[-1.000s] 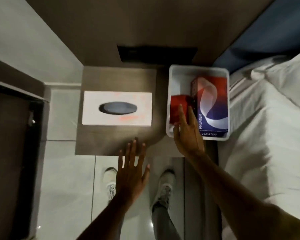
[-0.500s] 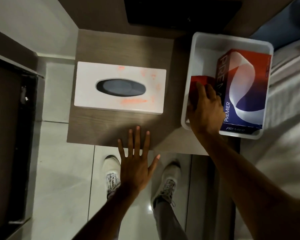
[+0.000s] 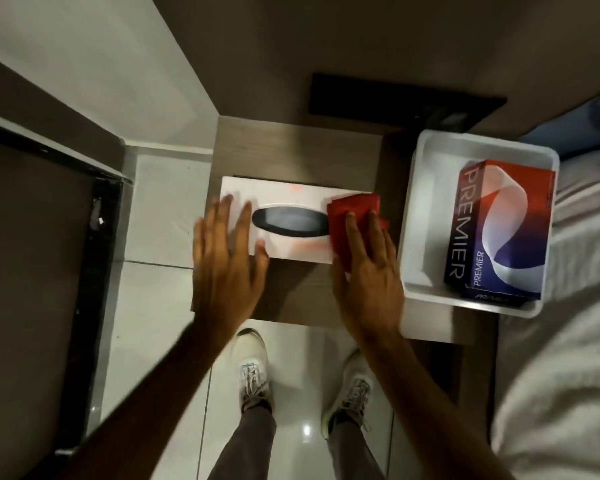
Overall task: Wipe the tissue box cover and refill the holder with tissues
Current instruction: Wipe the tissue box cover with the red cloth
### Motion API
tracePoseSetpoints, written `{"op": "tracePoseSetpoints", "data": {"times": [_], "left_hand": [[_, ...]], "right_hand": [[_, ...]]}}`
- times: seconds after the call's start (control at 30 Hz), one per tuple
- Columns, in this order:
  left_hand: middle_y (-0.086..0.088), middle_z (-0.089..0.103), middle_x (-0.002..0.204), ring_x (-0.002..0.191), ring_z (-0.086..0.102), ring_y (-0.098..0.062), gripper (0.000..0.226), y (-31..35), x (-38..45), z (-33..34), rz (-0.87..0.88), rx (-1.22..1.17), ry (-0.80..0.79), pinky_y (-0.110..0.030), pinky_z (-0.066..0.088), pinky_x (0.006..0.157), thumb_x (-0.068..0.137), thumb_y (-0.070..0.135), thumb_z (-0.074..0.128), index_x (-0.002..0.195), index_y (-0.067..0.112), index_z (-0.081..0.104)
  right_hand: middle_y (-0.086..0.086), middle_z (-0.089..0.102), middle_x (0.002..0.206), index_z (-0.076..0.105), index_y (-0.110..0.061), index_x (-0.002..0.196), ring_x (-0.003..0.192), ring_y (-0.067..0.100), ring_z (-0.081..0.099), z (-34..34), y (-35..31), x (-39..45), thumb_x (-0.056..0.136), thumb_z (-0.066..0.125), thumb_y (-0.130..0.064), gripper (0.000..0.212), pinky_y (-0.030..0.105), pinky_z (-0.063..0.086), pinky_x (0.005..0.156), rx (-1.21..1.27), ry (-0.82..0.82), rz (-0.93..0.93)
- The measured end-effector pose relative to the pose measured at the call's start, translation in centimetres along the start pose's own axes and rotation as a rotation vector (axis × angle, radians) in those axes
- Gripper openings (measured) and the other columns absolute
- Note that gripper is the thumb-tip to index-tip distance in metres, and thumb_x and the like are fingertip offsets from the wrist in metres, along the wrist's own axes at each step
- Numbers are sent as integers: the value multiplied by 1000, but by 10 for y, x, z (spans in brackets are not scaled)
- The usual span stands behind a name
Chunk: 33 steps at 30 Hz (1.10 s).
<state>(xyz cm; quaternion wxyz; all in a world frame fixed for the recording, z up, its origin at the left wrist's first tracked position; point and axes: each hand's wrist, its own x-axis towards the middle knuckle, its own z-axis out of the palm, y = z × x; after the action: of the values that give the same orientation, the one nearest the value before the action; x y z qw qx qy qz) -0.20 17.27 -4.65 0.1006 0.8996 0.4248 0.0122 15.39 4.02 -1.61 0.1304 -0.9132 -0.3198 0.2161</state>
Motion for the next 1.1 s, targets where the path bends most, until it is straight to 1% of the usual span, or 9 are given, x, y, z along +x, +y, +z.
{"op": "tracePoseSetpoints", "data": {"times": [0.13,0.27,0.37,0.5,0.6,0.7,0.83,1.0,1.1], "left_hand": [[-12,8,171,159,6,-33,65,-36,56,15,-32,32,-113,-55,11,129,106,49,19,162,18,10],[-11,23,169,156,24,-32,64,-37,63,35,-61,-132,-114,-58,22,126,105,48,13,161,17,15],[-8,25,168,155,27,-29,61,-43,62,42,-30,-148,-87,-56,23,126,106,47,16,160,18,18],[-7,23,169,156,25,-27,60,-46,61,45,-14,-144,-88,-53,23,127,107,46,19,160,18,18],[-7,25,168,156,24,-26,63,-44,62,41,-36,-122,-97,-52,24,126,106,48,13,160,16,21],[-7,24,169,157,23,-25,60,-42,62,38,-45,-129,-120,-52,23,126,107,45,17,160,16,20],[-6,21,170,158,20,-24,62,-42,64,37,-54,-147,-144,-52,20,127,106,47,16,161,18,17],[-5,20,170,158,17,-23,71,-40,64,33,-51,-166,-153,-51,17,128,101,52,-1,161,18,16],[-9,26,168,157,21,-27,66,-40,64,33,-66,-188,-148,-53,19,128,103,48,13,159,15,23]], "right_hand": [[10,10,170,20,-27,161,157,31,11,18,4,9,104,35,-51,64,47,16,127,-104,102,-59],[6,0,171,9,-28,162,158,26,1,35,11,25,106,32,-49,64,49,21,126,-39,68,-63],[7,1,171,11,-28,162,158,30,3,45,-1,43,106,32,-49,63,56,26,123,44,154,23],[16,8,170,19,-31,161,156,39,6,66,-55,66,106,38,-47,61,59,14,124,-17,251,227],[17,9,169,21,-33,160,155,43,6,79,-74,66,100,53,-39,68,60,11,123,-103,134,-56],[13,10,170,16,-37,160,155,40,9,67,-47,72,102,45,-48,66,58,17,124,-150,95,-212],[14,14,169,23,-33,160,156,39,8,76,-75,74,105,35,-49,58,58,14,125,-13,184,88],[15,10,169,18,-33,161,155,40,7,84,-85,79,100,40,-48,66,59,11,125,-124,66,-159],[15,12,169,23,-33,160,155,41,9,81,-87,77,101,27,-55,63,60,13,124,-37,186,103]]}}
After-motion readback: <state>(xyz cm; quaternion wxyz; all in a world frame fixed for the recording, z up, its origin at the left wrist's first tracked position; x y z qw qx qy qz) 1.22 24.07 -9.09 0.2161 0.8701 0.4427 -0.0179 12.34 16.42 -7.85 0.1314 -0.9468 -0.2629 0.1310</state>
